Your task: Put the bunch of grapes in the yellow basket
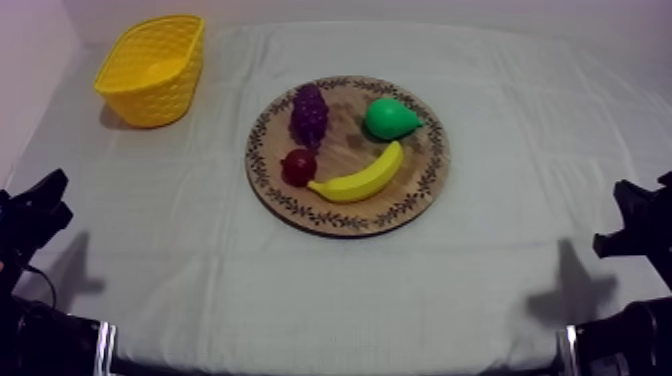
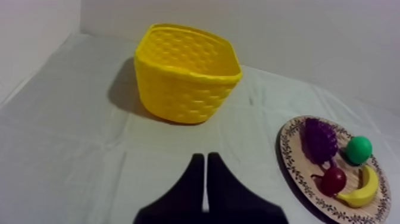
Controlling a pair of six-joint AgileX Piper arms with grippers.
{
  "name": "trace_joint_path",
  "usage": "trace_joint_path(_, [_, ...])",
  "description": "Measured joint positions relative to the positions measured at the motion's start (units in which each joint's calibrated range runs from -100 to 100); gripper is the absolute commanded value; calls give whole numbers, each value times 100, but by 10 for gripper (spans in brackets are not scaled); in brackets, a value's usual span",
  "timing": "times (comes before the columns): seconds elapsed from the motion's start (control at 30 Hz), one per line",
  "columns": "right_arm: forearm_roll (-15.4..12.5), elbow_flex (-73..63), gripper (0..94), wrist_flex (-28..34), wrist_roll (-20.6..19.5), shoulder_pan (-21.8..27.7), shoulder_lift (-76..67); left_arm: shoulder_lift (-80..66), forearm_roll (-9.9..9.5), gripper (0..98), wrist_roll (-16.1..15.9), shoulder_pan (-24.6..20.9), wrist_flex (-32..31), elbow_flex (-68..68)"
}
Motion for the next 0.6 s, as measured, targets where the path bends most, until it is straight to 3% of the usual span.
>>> trace_joint_path(0.17, [0, 0, 5, 0, 0, 0, 0, 0, 23, 0, -173, -88, 156, -6])
trace_joint_path(0.37, [0, 0, 5, 0, 0, 0, 0, 0, 23, 0, -694, -81, 149, -6])
trace_joint_path(0.6, [0, 0, 5, 0, 0, 0, 0, 0, 23, 0, -791, -72, 149, -6])
